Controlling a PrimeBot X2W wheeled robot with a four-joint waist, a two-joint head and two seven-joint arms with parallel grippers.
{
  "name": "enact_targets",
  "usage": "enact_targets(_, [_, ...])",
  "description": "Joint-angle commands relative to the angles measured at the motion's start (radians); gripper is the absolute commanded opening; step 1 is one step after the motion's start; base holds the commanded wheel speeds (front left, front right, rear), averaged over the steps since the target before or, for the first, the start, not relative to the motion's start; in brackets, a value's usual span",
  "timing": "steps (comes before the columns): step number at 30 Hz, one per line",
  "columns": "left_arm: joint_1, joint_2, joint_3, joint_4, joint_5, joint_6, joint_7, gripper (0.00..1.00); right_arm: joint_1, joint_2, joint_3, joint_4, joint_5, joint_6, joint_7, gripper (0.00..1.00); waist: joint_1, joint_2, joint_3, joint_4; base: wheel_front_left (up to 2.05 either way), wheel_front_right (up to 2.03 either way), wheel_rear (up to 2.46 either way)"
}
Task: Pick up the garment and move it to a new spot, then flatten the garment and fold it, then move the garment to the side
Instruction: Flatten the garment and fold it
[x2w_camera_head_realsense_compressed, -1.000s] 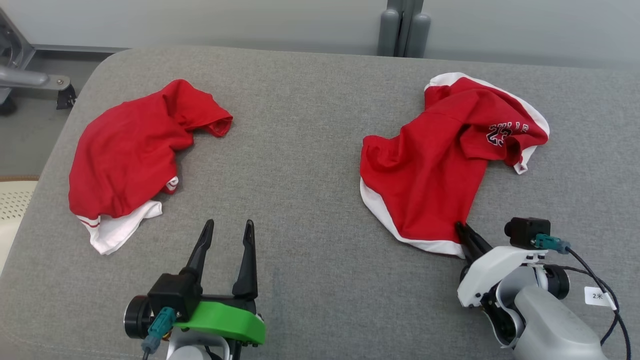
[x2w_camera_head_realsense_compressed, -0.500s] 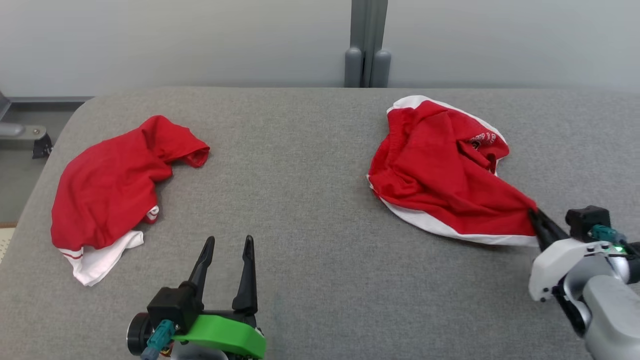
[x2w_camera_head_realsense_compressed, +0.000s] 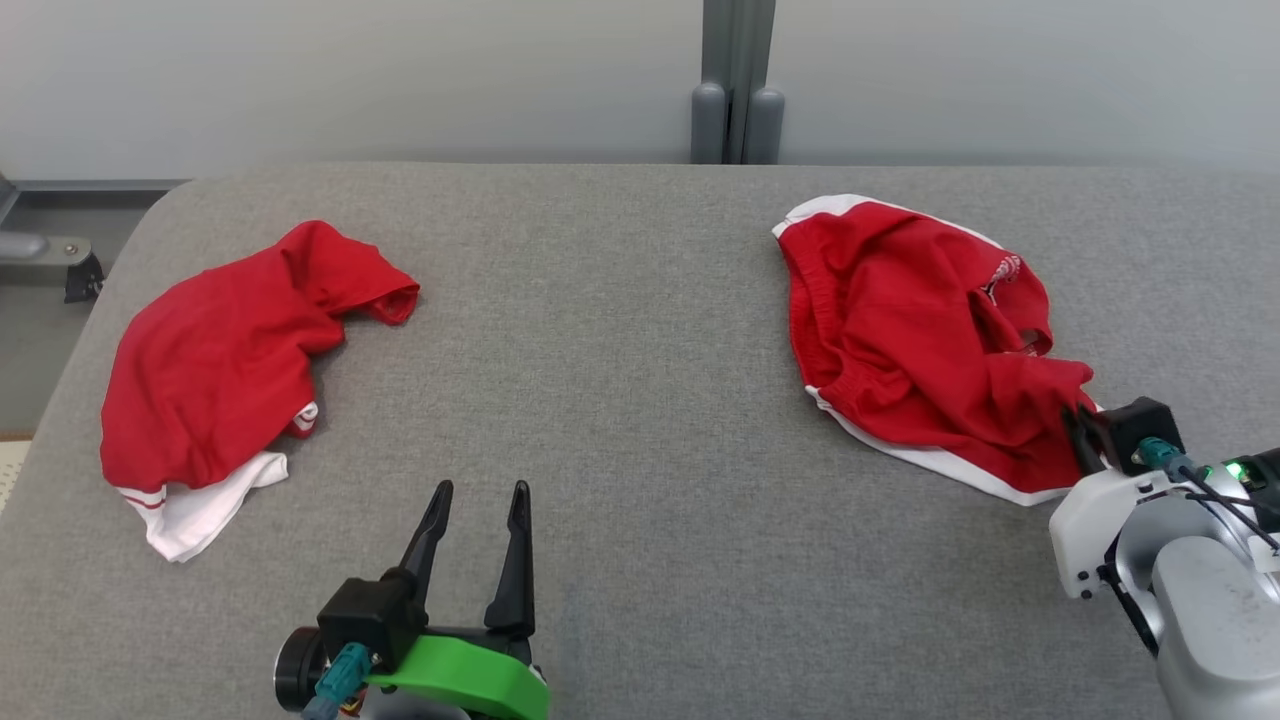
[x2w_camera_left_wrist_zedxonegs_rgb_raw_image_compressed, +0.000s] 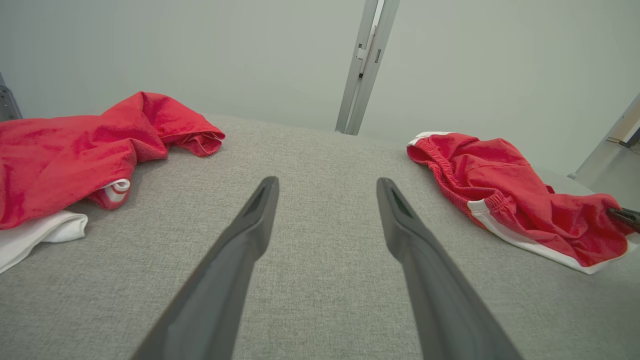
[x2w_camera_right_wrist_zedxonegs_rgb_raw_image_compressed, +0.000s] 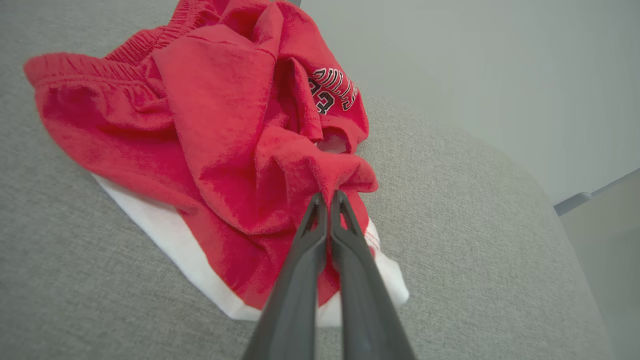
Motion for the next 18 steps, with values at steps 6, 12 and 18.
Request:
enact_targets(6, [-0.030,0.003,-0.009,0.009,0.008,-0.003,0.000,1.00,-0.003,0.049,-0.028,0.086,-0.053,0.000,0.035,0.00,0.0000,0.0000,0.041,0.040,0.00,0.00,0.00])
enact_targets(12, [-0.039,0.003,0.000,0.014,0.004,0.006,0.001,1.00,-0.007,0.079,-0.093,0.136,-0.051,0.000,-0.004,1.00,0.0000,0.0000,0.037,0.013,0.00,0.00,0.00])
enact_targets(18, [-0.041,0.003,0.005,0.010,-0.005,0.006,0.001,1.00,-0.015,0.114,-0.120,0.139,-0.024,0.000,-0.051,1.00,0.0000,0.0000,0.020,-0.045,0.00,0.00,0.00])
